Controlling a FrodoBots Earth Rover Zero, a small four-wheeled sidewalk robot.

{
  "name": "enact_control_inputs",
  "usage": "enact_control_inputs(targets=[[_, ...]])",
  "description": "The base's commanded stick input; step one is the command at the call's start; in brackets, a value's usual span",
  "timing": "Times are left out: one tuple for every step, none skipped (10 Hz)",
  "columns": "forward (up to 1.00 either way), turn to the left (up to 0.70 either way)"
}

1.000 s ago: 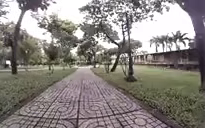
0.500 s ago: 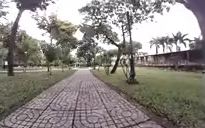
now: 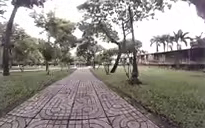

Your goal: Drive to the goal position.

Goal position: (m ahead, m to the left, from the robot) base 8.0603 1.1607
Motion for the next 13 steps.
enact_control_inputs(targets=[[0.50, 0.00], [0.50, 0.00], [0.50, 0.00], [0.50, 0.00], [0.50, 0.00], [0.50, 0.00], [0.50, 0.00], [0.50, 0.00], [0.50, 0.00], [0.50, 0.00], [0.50, 0.00], [0.50, 0.00], [0.50, 0.00]])
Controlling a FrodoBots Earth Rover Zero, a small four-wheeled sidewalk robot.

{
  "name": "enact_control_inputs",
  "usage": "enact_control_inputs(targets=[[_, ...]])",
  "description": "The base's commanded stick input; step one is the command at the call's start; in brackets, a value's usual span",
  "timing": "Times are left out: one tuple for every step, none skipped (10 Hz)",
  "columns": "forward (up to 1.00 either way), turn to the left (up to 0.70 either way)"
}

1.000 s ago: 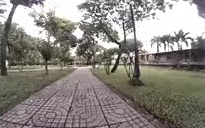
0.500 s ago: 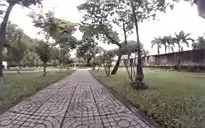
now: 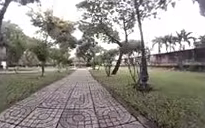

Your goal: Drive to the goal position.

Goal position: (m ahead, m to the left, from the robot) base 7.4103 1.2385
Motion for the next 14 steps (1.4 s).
enact_control_inputs(targets=[[0.50, 0.00], [0.50, 0.00], [0.50, 0.00], [0.50, 0.00], [0.50, 0.00], [0.50, 0.00], [0.50, 0.00], [0.50, 0.00], [0.50, 0.00], [0.50, 0.00], [0.50, 0.00], [0.50, 0.00], [0.50, 0.00], [0.50, 0.00]])
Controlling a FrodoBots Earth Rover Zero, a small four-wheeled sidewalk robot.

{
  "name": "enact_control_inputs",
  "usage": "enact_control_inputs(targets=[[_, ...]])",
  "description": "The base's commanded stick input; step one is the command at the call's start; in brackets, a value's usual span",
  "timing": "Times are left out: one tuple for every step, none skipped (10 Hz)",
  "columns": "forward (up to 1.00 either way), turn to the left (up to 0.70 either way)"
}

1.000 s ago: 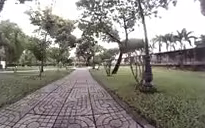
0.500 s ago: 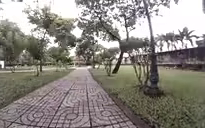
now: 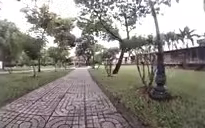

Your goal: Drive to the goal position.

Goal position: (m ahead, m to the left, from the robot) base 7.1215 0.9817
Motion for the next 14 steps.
enact_control_inputs(targets=[[0.50, 0.00], [0.50, 0.00], [0.50, 0.00], [0.50, 0.00], [0.50, 0.00], [0.50, 0.00], [0.50, 0.00], [0.50, 0.00], [0.50, 0.00], [0.50, 0.00], [0.50, 0.00], [0.50, 0.00], [0.50, 0.00], [0.50, 0.00]])
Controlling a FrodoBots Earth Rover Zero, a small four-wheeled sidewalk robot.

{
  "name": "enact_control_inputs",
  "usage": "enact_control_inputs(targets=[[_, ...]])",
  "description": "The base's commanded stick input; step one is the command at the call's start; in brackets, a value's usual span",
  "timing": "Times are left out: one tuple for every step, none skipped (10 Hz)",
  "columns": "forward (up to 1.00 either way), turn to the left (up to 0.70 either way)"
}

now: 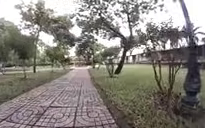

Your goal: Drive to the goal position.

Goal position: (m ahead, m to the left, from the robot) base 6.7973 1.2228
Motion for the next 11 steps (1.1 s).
enact_control_inputs(targets=[[0.50, 0.00], [0.50, 0.00], [0.50, 0.00], [0.50, 0.00], [0.50, 0.00], [0.50, 0.00], [0.50, 0.00], [0.50, 0.00], [0.50, 0.00], [0.50, 0.00], [0.26, 0.21]])
